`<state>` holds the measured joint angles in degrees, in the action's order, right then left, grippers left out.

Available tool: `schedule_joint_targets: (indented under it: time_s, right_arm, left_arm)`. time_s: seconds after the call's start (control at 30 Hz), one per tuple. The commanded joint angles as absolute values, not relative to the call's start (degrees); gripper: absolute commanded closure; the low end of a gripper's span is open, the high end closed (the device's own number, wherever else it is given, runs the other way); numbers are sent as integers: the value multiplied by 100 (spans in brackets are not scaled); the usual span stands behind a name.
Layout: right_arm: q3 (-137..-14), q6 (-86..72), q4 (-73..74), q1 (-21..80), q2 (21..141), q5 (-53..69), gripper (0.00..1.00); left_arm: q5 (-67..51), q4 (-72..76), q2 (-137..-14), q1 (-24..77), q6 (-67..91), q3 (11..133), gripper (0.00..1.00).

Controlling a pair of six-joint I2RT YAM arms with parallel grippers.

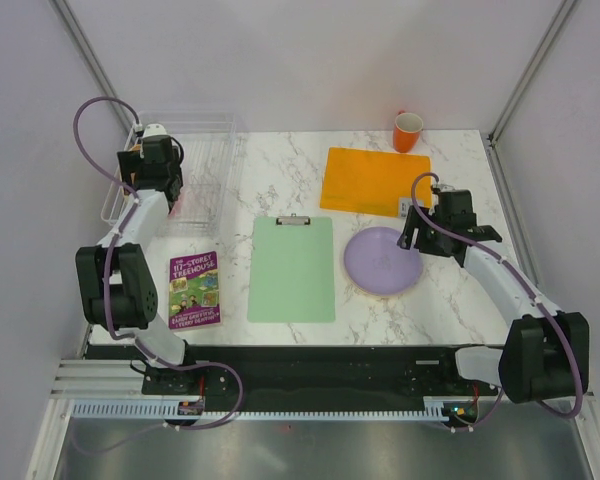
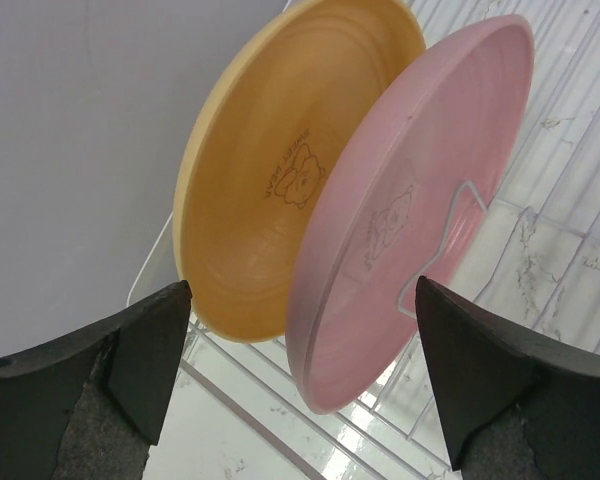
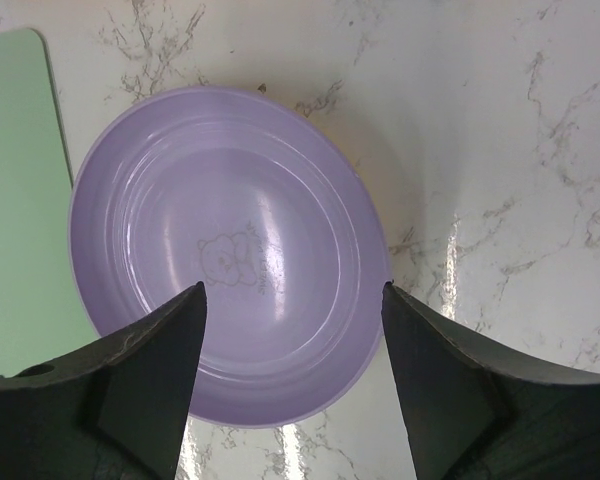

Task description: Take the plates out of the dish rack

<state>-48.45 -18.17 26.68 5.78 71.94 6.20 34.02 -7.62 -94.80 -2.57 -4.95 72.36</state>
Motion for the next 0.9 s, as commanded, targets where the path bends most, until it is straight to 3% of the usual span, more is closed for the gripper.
schedule_joint_targets:
  time_s: [0.0,0.27,0.37,0.4,0.7,0.87]
  right_arm:
    - [-4808,-1740,2382,519,7303,729,23]
    - [-4764,-1749,2364,475,7418,879,24]
    - [-4737,-1758,2373,457,7330,896,24]
    - [-4729,-1749,2373,457,7304,905,24]
    - [-4711,-1740,2382,431,7251,1002,24]
    - [-4693,-1749,2382,431,7225,1019,24]
  left_arm:
    - [3603,-764,-9650,-281,-255,7558,3]
    - [3595,-738,-9545,-281,-246,7471,20]
    - [3568,-747,-9519,-281,-203,7427,35]
    - [3560,-747,-9519,-273,-202,7418,50]
    - [3832,-782,-9255,-264,-141,7321,98]
    - [4288,-581,-9132,-211,-342,7339,98]
